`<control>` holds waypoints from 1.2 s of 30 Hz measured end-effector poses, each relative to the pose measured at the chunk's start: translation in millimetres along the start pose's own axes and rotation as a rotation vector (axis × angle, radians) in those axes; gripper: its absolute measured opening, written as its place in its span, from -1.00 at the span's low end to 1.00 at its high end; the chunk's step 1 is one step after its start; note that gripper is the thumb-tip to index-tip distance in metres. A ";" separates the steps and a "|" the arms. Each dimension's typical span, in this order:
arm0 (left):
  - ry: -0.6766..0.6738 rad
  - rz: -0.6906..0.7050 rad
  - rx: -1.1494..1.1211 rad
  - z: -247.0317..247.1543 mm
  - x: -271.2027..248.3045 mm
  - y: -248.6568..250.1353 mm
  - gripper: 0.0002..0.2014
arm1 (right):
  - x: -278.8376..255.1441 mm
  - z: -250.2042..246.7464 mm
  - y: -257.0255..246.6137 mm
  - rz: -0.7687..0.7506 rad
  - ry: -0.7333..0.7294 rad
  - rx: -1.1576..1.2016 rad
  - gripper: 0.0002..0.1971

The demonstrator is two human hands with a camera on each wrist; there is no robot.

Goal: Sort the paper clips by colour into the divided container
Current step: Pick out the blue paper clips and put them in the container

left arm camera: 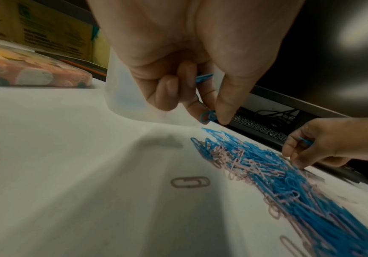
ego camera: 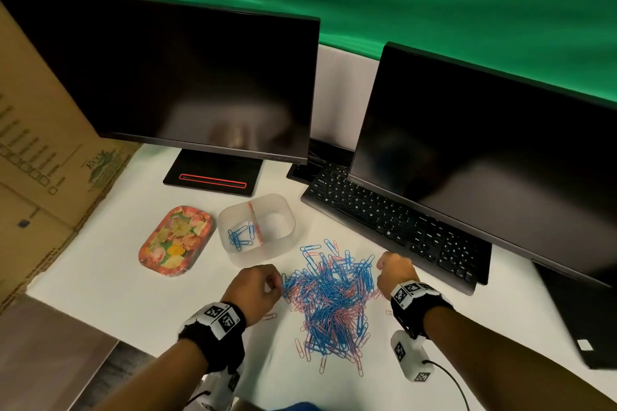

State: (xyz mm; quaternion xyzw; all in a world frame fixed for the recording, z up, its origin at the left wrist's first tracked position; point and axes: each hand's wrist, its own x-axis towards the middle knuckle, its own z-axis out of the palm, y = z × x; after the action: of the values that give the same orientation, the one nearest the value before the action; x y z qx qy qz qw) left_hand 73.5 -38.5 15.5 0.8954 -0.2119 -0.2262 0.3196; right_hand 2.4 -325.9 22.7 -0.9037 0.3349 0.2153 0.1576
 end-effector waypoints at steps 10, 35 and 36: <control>0.035 -0.270 -0.590 -16.7 1.2 13.0 -0.77 | -3.7 -2.8 -6.4 0.016 -0.066 0.069 -0.64; 0.309 -0.560 -1.150 -96.1 45.6 29.0 -0.82 | -27.0 -24.7 -245.1 -0.335 -0.290 0.563 -0.72; 0.305 -0.566 -1.111 -96.6 48.0 27.4 -0.79 | -24.7 -22.4 -245.7 -0.343 -0.296 0.569 -0.69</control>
State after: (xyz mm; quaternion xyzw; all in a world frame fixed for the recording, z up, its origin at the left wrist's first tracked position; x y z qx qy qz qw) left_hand 158.0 -36.9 87.8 0.6399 0.2293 -0.2478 0.6903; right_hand 157.3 -143.8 88.7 -0.8258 0.1986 0.2123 0.4833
